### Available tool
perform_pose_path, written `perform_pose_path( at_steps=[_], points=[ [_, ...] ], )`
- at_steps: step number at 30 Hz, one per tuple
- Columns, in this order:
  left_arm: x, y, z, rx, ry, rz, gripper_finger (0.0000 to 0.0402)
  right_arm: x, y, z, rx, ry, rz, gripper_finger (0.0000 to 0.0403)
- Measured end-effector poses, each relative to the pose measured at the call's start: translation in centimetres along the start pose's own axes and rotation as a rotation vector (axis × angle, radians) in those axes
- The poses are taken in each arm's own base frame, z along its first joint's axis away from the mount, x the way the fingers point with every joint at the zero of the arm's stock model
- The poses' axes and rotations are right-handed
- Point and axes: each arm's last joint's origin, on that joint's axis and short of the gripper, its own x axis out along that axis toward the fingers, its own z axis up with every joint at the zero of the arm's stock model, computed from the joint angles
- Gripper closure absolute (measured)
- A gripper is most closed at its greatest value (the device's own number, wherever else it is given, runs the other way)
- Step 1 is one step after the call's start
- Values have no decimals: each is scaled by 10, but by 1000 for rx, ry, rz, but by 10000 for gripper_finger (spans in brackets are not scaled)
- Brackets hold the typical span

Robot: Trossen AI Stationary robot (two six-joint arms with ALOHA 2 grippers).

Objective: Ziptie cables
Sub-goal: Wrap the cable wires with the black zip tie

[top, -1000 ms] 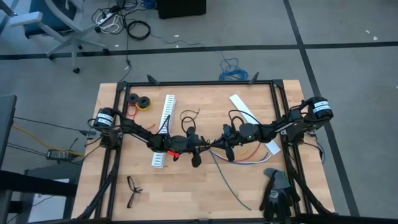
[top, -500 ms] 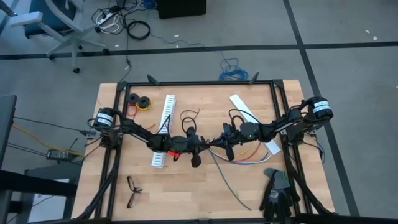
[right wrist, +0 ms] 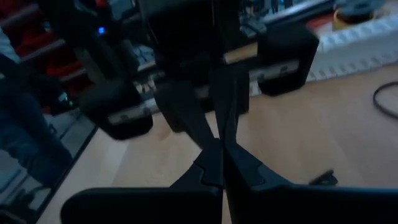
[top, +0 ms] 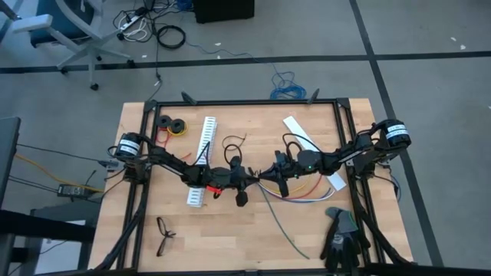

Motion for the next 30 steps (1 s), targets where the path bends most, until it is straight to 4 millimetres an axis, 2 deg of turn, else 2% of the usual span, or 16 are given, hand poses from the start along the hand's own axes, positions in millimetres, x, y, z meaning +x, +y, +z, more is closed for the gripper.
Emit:
perform_pose_path(
  at_steps=[9, 19, 26, 30],
  points=[
    [0, 0, -1, 2, 7, 3, 393, 0, 1, 4, -17, -45, -1, 403],
    [0, 2, -7, 13, 63, 16, 394, -1, 4, 16, -41, -178, -1, 403],
    [-1, -2, -7, 10, 59, 4, 394, -2, -2, 6, -9, -40, -96, 403],
    [-3, -2, -10, -18, 61, 30, 394, -2, 1, 4, -8, -28, -89, 403]
  ],
)
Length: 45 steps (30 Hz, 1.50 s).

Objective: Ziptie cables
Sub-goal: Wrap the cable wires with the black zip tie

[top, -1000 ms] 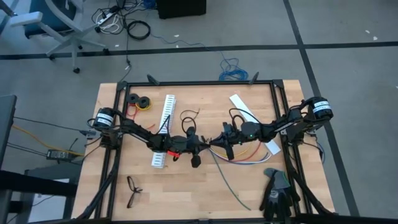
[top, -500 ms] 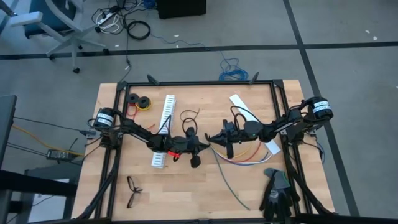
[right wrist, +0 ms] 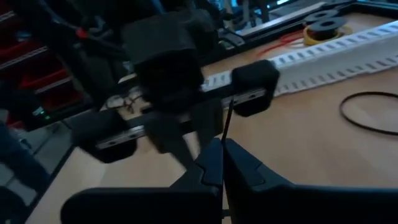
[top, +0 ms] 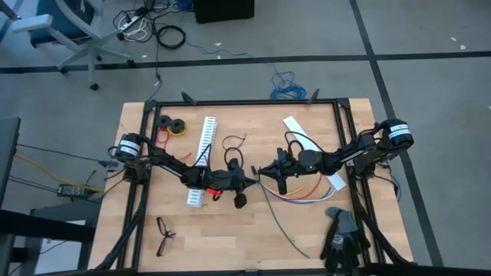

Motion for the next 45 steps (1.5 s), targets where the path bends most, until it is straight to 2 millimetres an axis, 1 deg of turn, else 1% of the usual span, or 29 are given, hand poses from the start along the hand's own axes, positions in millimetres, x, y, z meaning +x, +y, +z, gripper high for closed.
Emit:
perform_pose_path(
  at_steps=[3, 8, 16, 28, 31, 35, 38, 45],
  points=[
    [0, 1, 3, -21, -33, 26, 394, 0, 0, -1, 0, 11, -2, 403],
    [0, -1, 8, -41, -90, 7, 394, 0, -2, -5, 0, 51, -38, 403],
    [0, 0, 9, -98, -95, 7, 390, 0, -2, -4, -4, 39, -40, 403],
    [1, 3, 12, -135, -117, 9, 324, 0, -2, -3, -3, 33, -18, 403],
    [7, 2, 13, -137, -129, 9, 311, 0, -1, -2, -8, 21, -14, 403],
    [26, -1, 4, -137, -127, -4, 303, 0, -1, -2, -10, 18, -10, 403],
    [36, -3, 1, -137, -137, -16, 303, 0, -1, -3, -9, 27, -13, 403],
    [34, -4, 4, -96, -138, -42, 307, 0, -1, -3, -10, 32, -14, 403]
  ],
)
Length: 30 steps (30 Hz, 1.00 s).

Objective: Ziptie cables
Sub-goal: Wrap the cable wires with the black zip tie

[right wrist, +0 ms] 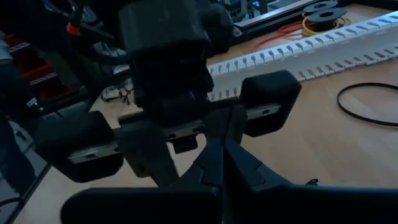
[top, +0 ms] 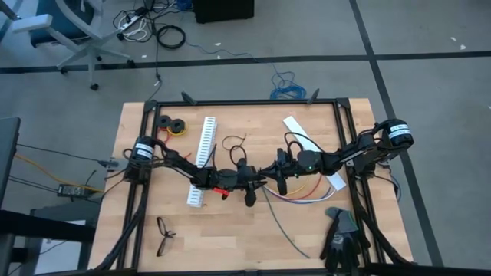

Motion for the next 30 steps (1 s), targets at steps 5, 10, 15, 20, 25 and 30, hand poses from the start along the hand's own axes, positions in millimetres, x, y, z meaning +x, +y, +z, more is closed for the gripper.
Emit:
perform_pose_path(
  at_steps=[5, 10, 15, 20, 25, 30],
  points=[
    [0, 1, -1, 14, 13, 8, 312, 0, 1, 1, 0, -9, 11, 403],
    [-1, 2, -1, 15, 16, 13, 343, -1, 3, 4, -2, -33, 32, 403],
    [-1, 2, -1, 32, 13, 14, 390, -1, 3, 4, -7, -32, 42, 403],
    [-1, 2, -1, 31, 8, 13, 392, -1, 3, 4, -9, -33, 42, 403],
    [-1, 1, -1, 7, 7, 12, 393, -1, 3, 5, -18, -35, 43, 403],
    [-1, 1, 0, 3, 2, 10, 394, -1, 3, 5, -19, -39, 44, 403]
  ],
)
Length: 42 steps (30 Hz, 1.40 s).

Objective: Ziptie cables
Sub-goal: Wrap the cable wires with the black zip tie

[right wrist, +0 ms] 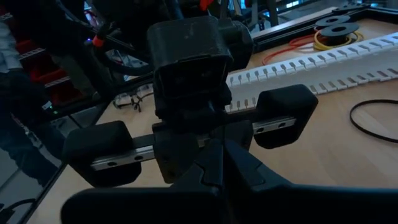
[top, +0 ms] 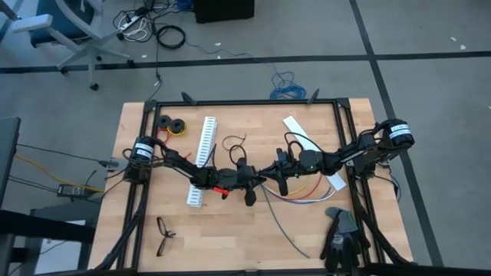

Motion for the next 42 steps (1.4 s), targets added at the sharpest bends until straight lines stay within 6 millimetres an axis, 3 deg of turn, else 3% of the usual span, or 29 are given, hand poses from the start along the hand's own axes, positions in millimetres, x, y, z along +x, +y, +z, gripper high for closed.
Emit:
perform_pose_path(
  at_steps=[27, 42],
  points=[
    [0, 0, 0, -1, -1, -1, 395, 0, 0, 0, 0, -2, 8, 403],
    [0, 0, -2, 9, 15, 5, 394, -1, -3, 10, -78, -133, -154, 403]
  ],
)
